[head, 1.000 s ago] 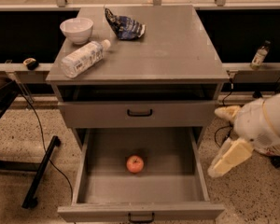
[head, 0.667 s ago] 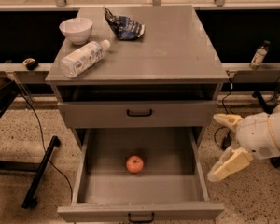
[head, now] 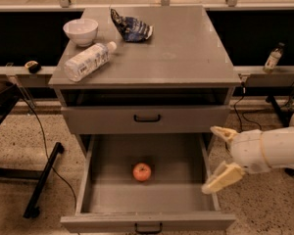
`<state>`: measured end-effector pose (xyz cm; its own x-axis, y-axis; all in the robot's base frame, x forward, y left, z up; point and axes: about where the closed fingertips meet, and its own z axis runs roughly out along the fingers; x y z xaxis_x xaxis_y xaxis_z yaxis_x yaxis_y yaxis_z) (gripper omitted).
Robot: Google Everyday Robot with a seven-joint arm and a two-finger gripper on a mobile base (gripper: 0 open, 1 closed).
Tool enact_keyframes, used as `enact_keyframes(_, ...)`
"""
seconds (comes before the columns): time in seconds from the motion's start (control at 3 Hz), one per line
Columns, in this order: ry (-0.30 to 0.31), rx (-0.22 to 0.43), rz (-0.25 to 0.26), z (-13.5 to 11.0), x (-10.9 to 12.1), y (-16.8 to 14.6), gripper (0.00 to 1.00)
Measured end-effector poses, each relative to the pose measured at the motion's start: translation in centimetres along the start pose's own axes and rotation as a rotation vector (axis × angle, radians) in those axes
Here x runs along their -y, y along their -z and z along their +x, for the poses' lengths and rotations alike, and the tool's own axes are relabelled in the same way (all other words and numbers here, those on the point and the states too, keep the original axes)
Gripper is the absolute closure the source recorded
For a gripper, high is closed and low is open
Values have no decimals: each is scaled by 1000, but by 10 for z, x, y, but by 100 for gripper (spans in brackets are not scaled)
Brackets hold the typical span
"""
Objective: Pick apple from middle drawer and place on counter
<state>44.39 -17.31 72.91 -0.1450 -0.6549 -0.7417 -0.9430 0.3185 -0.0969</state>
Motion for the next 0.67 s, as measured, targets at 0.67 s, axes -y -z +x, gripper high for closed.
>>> enact_keyframes(0.67, -12, -48, 23, 50, 7, -130, 0)
